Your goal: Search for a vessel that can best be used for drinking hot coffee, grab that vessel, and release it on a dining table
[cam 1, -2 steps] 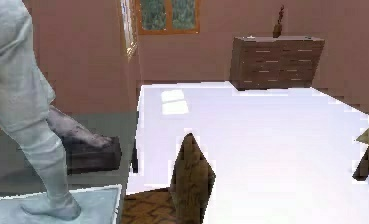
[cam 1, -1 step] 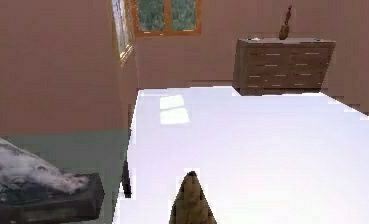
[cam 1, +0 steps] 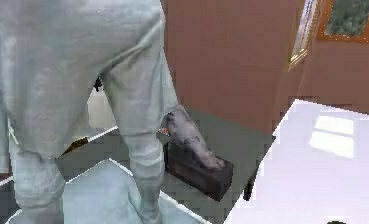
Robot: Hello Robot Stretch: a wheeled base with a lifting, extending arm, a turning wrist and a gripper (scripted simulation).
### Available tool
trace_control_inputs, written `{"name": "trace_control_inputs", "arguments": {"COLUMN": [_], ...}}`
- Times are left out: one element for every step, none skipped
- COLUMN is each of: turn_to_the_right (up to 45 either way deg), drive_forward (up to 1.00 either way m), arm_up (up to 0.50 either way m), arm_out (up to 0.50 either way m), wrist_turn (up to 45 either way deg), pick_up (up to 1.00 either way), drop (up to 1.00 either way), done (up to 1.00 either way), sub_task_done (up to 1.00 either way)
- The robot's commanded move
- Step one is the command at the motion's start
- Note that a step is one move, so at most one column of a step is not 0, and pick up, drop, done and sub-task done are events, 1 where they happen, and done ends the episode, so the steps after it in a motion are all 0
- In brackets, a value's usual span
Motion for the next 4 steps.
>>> {"name": "trace_control_inputs", "arguments": {"turn_to_the_right": [-45.0, -45.0, -18.0, 0.0], "drive_forward": [0.0, 0.0, 0.0, 0.0], "arm_up": [0.0, 0.0, 0.0, 0.0], "arm_out": [0.0, 0.0, 0.0, 0.48], "wrist_turn": [0.0, 0.0, 0.0, 0.0], "pick_up": [0.0, 0.0, 0.0, 0.0], "drop": [0.0, 0.0, 0.0, 0.0], "done": [0.0, 0.0, 0.0, 0.0], "sub_task_done": [0.0, 0.0, 0.0, 0.0]}}
